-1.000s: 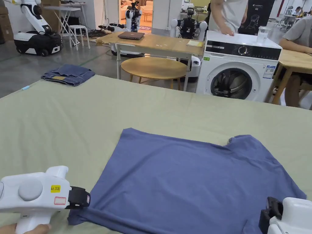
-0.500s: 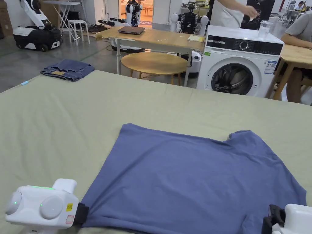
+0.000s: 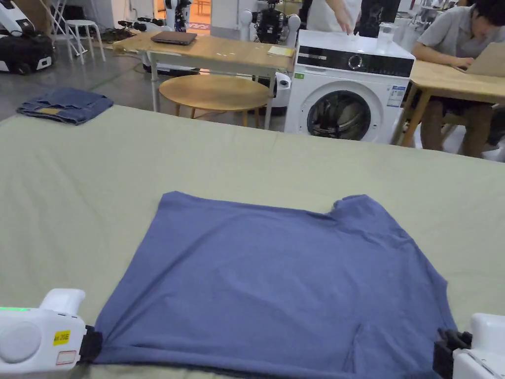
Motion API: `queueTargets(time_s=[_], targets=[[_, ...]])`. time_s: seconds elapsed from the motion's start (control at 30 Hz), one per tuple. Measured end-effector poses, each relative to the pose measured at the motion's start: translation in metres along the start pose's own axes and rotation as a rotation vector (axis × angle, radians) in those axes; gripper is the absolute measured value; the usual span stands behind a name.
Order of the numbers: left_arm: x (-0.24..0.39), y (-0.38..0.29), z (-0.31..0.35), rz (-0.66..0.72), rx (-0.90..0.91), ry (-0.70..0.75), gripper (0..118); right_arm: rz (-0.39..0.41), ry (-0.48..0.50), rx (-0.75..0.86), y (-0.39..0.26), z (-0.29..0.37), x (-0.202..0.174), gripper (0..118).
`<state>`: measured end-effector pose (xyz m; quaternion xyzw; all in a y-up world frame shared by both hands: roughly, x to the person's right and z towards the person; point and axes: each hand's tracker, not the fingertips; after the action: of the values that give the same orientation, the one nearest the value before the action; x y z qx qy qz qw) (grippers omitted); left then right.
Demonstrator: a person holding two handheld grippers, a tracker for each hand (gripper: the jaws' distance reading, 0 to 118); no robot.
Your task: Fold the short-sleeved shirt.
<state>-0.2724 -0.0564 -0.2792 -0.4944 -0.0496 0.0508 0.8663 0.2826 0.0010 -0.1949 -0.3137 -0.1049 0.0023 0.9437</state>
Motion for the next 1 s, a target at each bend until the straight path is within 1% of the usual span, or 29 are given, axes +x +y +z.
queueTargets(time_s=[0.07,0.1,0.2,0.27,0.37,0.4,0.43,0.47,0.53,0.6,0.63,0.7,0.8,0.87,1.0], targets=[[0.006,-0.001,0.003,-0.005,0.003,0.003,3,-0.011,-0.001,-0.073,0.0,-0.005,0.015,45],[0.006,-0.002,0.004,-0.006,0.002,0.004,3,-0.012,-0.007,-0.108,-0.001,-0.008,0.022,54],[0.007,-0.003,0.007,-0.009,0.005,0.0,3,0.007,-0.014,-0.188,-0.01,-0.017,0.035,54],[0.008,-0.003,0.009,-0.007,0.005,-0.003,3,0.005,0.014,-0.258,-0.017,-0.027,0.04,54],[0.01,-0.004,0.011,-0.012,0.004,-0.004,3,0.007,0.041,-0.341,-0.033,-0.041,0.041,54],[0.01,-0.005,0.011,-0.012,0.004,-0.004,3,0.017,0.03,-0.362,-0.039,-0.046,0.039,54],[0.01,-0.006,0.012,-0.013,0.005,-0.005,3,0.019,0.033,-0.365,-0.044,-0.05,0.037,53],[0.008,-0.004,0.011,-0.01,0.006,-0.009,3,0.015,0.058,-0.359,-0.048,-0.05,0.037,49],[0.006,-0.006,0.011,-0.003,0.007,-0.016,3,-0.008,0.071,-0.319,-0.051,-0.046,0.037,35],[0.005,-0.006,0.012,-0.001,0.009,-0.022,3,-0.016,0.112,-0.326,-0.05,-0.043,0.036,10],[0.005,-0.006,0.012,0.0,0.009,-0.024,3,-0.021,0.105,-0.326,-0.05,-0.043,0.036,9],[0.006,-0.007,0.015,-0.008,0.01,-0.028,3,-0.005,0.102,-0.309,-0.047,-0.037,0.035,7],[0.008,-0.003,0.023,-0.031,0.029,-0.024,3,0.008,0.1,-0.268,-0.037,-0.023,0.034,6],[0.01,0.002,0.031,-0.049,0.065,-0.017,3,0.019,0.1,-0.23,-0.028,-0.013,0.036,6],[0.01,0.025,0.046,-0.044,0.156,-0.049,3,0.028,0.107,-0.151,0.003,0.0,0.033,6]])
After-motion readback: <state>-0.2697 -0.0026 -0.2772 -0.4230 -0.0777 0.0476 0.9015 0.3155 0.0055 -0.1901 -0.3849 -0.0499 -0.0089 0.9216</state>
